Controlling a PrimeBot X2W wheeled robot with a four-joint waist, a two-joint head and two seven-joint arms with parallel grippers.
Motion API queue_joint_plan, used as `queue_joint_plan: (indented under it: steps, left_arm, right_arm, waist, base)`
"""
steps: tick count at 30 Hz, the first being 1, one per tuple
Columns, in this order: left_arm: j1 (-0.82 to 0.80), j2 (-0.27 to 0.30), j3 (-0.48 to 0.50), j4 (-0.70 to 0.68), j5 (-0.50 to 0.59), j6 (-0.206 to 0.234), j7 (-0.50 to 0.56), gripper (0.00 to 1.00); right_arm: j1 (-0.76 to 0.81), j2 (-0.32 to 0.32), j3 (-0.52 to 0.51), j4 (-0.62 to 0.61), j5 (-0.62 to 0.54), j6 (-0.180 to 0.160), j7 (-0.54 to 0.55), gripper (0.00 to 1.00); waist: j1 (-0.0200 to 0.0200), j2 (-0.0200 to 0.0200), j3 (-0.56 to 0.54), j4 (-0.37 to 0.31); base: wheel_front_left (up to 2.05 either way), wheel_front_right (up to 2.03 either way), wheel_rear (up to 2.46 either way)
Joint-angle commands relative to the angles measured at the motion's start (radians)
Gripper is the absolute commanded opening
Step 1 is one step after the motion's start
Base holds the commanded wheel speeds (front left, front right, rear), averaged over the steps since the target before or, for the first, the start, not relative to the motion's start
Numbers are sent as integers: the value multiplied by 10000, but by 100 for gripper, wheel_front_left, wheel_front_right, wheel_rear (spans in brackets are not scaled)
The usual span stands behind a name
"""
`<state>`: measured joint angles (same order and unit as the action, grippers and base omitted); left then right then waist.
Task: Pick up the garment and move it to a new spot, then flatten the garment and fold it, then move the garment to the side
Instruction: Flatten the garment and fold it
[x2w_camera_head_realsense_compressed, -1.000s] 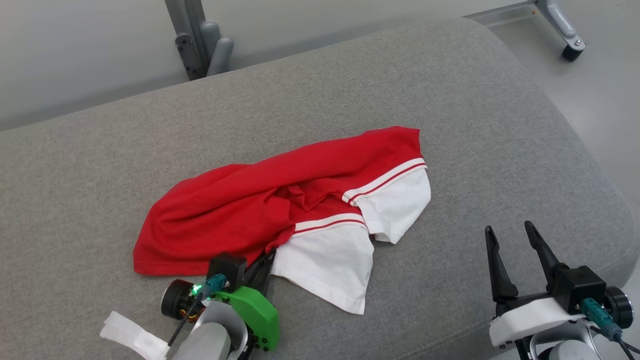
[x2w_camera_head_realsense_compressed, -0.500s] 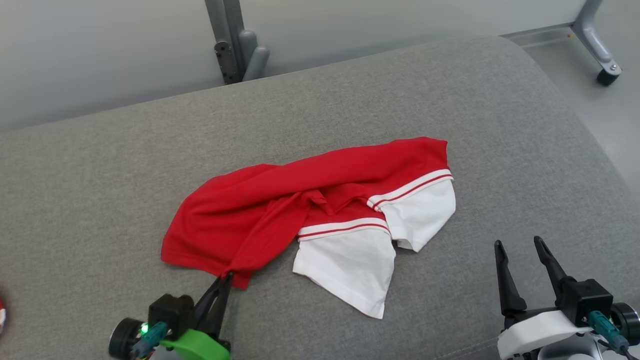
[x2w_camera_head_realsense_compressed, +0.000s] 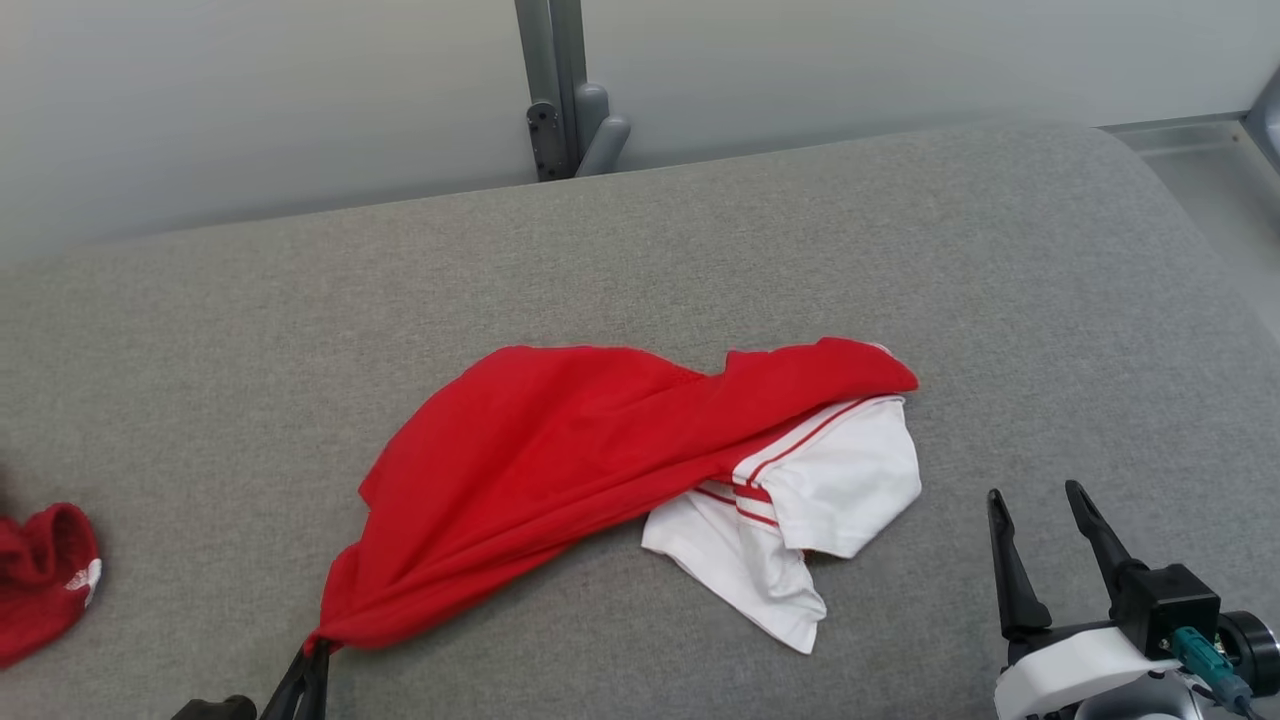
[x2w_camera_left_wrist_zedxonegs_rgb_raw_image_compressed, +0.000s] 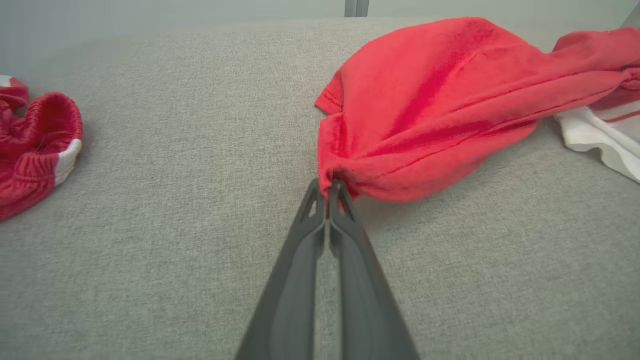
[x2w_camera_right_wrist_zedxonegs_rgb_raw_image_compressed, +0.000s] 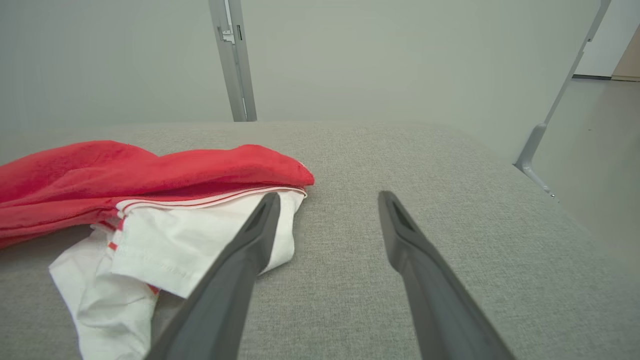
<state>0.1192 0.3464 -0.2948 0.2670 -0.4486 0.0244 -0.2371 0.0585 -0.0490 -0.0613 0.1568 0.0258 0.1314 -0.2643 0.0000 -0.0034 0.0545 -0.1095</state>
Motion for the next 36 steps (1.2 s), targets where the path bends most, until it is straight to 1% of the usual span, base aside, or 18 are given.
queue_joint_plan:
  steps: [1,6,7,8,9,10,12,17,20,22,25,27,28,29,31,34,36]
  left_arm:
    - [145,42,72,44,-112,31,-87,0]
    - [28,-234,54,469,-85,-149,-216,0]
    - [-40,-324,28,578,-1,-151,-227,5]
    - [-126,-512,50,895,24,-215,-272,45]
    - [-158,-586,81,1054,66,-205,-286,71]
    - [-172,-664,116,1224,104,-190,-276,100]
    - [-232,-793,286,1420,167,-64,-284,100]
    - [210,-1012,1084,1067,356,748,-282,100]
    - [303,-992,1241,136,377,1086,-239,100]
    - [237,-958,1036,-829,529,1123,19,100]
    - [-173,-752,365,-2262,1025,933,709,100]
    - [-588,-762,-287,-3000,1339,672,1281,100]
    - [-588,-762,-287,-3000,1339,672,1281,100]
    - [-847,-816,-614,-3231,1487,519,1556,100]
    - [-1470,-905,-1349,-3452,1894,146,2109,100]
    - [-2513,-1310,-2437,-3385,2304,-497,2841,100]
    - [-3204,-1616,-3051,-3178,2513,-845,3222,100]
  right_arm:
    - [141,-27,-37,17,-65,-14,-3,100]
    - [132,-28,9,80,-89,-14,-3,100]
    - [123,-27,24,92,-90,-14,-3,100]
    - [103,-27,67,113,-92,-14,-3,100]
    - [92,-27,90,126,-99,-14,-3,100]
    - [76,-27,114,142,-106,-14,-3,100]
    - [45,-28,111,149,-134,-14,-3,100]
    - [-7,-28,65,101,-188,-14,-3,100]
    - [-40,-24,58,55,-199,-14,-3,100]
    - [-75,-28,46,22,-171,-14,-3,100]
    - [-117,-25,113,-9,-121,-14,-3,100]
    - [-185,-27,129,-18,-81,-14,-3,100]
    - [-185,-27,129,-18,-81,-14,-3,100]
    - [-222,-27,142,-25,-61,-14,-3,100]
    - [-314,-24,218,-39,9,-14,-3,100]
    - [-454,-28,248,-103,120,-14,-3,100]
    - [-462,-24,258,-116,196,-14,-3,100]
  waist:
    - [0,34,-47,138]
    - [0,34,-30,238]
    - [0,34,-23,242]
    - [0,34,-15,225]
    - [0,34,-9,207]
    - [0,34,-3,182]
    - [0,34,7,126]
    - [0,34,40,-143]
    - [0,34,93,-325]
    - [0,34,143,-434]
    - [0,34,214,-633]
    - [0,34,279,-794]
    - [0,34,279,-794]
    - [0,34,321,-886]
    - [0,34,445,-1114]
    - [0,34,670,-1452]
    - [0,34,820,-1676]
  base:
    - [0,0,0]
    - [0,0,0]
    - [0,0,0]
    - [0,0,0]
    - [0,0,0]
    - [0,0,0]
    - [0,0,0]
    - [0,0,0]
    - [0,0,0]
    - [0,0,0]
    - [0,0,0]
    - [0,0,0]
    - [0,0,0]
    - [0,0,0]
    - [0,0,0]
    - [0,0,0]
    - [0,0,0]
